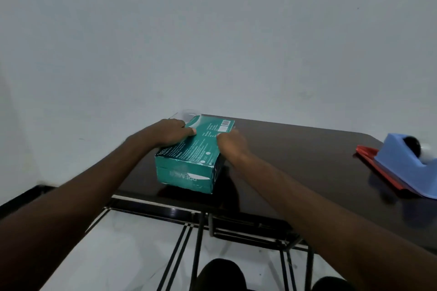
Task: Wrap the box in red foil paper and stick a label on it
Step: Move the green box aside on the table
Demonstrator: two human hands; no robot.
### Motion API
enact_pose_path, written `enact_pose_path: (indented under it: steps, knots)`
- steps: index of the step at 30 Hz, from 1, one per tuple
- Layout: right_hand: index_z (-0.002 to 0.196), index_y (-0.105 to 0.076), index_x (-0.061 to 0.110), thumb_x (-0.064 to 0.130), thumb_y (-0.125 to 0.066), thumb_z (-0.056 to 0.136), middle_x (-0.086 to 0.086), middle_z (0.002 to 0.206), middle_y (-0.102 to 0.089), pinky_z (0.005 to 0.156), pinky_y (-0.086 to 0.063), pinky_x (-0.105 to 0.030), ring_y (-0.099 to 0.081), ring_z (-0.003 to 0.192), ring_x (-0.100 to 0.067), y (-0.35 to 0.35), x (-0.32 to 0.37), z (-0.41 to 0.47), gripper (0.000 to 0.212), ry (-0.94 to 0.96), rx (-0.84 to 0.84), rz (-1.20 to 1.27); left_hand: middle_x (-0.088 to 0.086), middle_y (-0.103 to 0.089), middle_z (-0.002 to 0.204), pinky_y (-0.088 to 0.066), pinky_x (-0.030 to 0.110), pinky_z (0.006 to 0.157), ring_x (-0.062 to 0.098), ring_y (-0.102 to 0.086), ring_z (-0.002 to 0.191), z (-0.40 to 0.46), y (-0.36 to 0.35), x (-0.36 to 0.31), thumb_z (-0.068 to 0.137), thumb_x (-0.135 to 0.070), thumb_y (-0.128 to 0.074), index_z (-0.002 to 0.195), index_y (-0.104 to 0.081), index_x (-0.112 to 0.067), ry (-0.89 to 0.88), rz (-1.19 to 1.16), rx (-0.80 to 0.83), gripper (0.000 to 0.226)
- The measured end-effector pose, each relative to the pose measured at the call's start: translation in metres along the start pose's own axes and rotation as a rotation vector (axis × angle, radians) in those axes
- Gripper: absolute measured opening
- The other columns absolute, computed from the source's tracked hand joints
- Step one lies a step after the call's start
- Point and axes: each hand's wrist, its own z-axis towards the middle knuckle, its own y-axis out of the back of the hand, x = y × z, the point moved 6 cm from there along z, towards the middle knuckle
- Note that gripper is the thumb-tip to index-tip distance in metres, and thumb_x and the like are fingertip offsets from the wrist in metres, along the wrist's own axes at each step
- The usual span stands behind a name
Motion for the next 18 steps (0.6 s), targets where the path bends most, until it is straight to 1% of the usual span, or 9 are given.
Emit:
enact_pose_path:
  steps: [1, 2, 3, 4, 7, 9, 12, 16, 18]
  knots:
    - [0.125, -0.058, 0.003, 0.011, -0.048, 0.09, -0.011, 0.108, -0.068, 0.068, -0.056, -0.026, -0.067, 0.085, -0.024, -0.012, 0.003, -0.001, 0.038, -0.007, 0.035, -0.014, 0.015, -0.057, 0.133, -0.038, 0.031, 0.085, 0.026, -0.053, 0.11, -0.003, 0.003, 0.012, 0.101, -0.047, -0.04, 0.129, -0.055, -0.008, 0.028, 0.008, 0.015, 0.051]
    - [0.125, -0.058, 0.001, 0.012, -0.047, 0.09, -0.013, 0.115, -0.067, 0.081, -0.056, -0.031, -0.066, 0.097, -0.029, -0.024, 0.003, 0.001, 0.038, -0.015, 0.056, -0.02, 0.015, -0.057, 0.133, -0.038, 0.031, 0.086, 0.026, -0.054, 0.109, -0.006, 0.006, 0.023, 0.101, -0.046, -0.039, 0.13, -0.056, -0.008, 0.056, 0.018, 0.032, 0.05]
    - [0.126, -0.058, 0.0, 0.013, -0.047, 0.091, -0.014, 0.12, -0.065, 0.09, -0.053, -0.035, -0.064, 0.106, -0.033, -0.034, 0.003, 0.0, 0.038, -0.027, 0.068, -0.03, 0.015, -0.057, 0.133, -0.038, 0.031, 0.086, 0.026, -0.054, 0.11, -0.008, 0.006, 0.032, 0.102, -0.045, -0.039, 0.13, -0.056, -0.008, 0.084, 0.023, 0.045, 0.05]
    - [0.125, -0.058, -0.001, 0.013, -0.046, 0.092, -0.015, 0.122, -0.063, 0.092, -0.05, -0.036, -0.061, 0.11, -0.035, -0.045, 0.003, -0.001, 0.038, -0.038, 0.086, -0.042, 0.015, -0.056, 0.134, -0.038, 0.031, 0.087, 0.027, -0.054, 0.112, -0.009, 0.006, 0.043, 0.102, -0.045, -0.039, 0.131, -0.056, -0.008, 0.112, 0.028, 0.054, 0.05]
    - [0.125, -0.056, 0.0, 0.016, -0.046, 0.092, -0.018, 0.122, -0.063, 0.092, -0.049, -0.039, -0.06, 0.111, -0.036, -0.073, 0.0, 0.0, 0.038, -0.059, 0.133, -0.07, 0.014, -0.056, 0.135, -0.038, 0.032, 0.088, 0.027, -0.054, 0.114, -0.011, 0.001, 0.066, 0.101, -0.045, -0.039, 0.128, -0.057, -0.009, 0.157, 0.035, 0.056, 0.048]
    - [0.129, -0.053, 0.0, 0.018, -0.047, 0.09, -0.017, 0.123, -0.063, 0.091, -0.05, -0.038, -0.061, 0.111, -0.035, -0.084, -0.001, 0.006, 0.043, -0.067, 0.117, -0.078, 0.014, -0.056, 0.134, -0.038, 0.032, 0.087, 0.026, -0.053, 0.11, -0.008, -0.002, 0.076, 0.1, -0.046, -0.039, 0.126, -0.057, -0.012, 0.168, 0.015, 0.026, 0.046]
    - [0.135, -0.046, -0.001, 0.02, -0.046, 0.089, -0.016, 0.124, -0.062, 0.092, -0.051, -0.04, -0.061, 0.112, -0.034, -0.088, -0.001, 0.016, 0.05, -0.083, 0.084, -0.086, 0.014, -0.056, 0.134, -0.038, 0.033, 0.086, 0.028, -0.052, 0.112, 0.001, -0.003, 0.079, 0.099, -0.047, -0.04, 0.127, -0.055, -0.014, 0.172, -0.009, -0.03, 0.046]
    - [0.133, -0.048, -0.001, 0.02, -0.046, 0.088, -0.016, 0.124, -0.062, 0.094, -0.051, -0.043, -0.06, 0.111, -0.034, -0.091, 0.0, 0.031, 0.05, -0.055, 0.06, -0.101, 0.015, -0.057, 0.132, -0.036, 0.032, 0.085, 0.026, -0.05, 0.105, 0.015, -0.004, 0.079, 0.1, -0.045, -0.04, 0.126, -0.056, -0.011, 0.164, -0.036, -0.025, 0.045]
    - [0.134, -0.047, -0.002, 0.021, -0.046, 0.087, -0.017, 0.126, -0.061, 0.094, -0.051, -0.044, -0.059, 0.113, -0.036, -0.093, 0.0, 0.037, 0.052, -0.05, 0.051, -0.1, 0.015, -0.056, 0.133, -0.035, 0.032, 0.085, 0.025, -0.049, 0.104, 0.021, -0.004, 0.08, 0.1, -0.044, -0.039, 0.127, -0.056, -0.011, 0.167, -0.047, -0.022, 0.045]
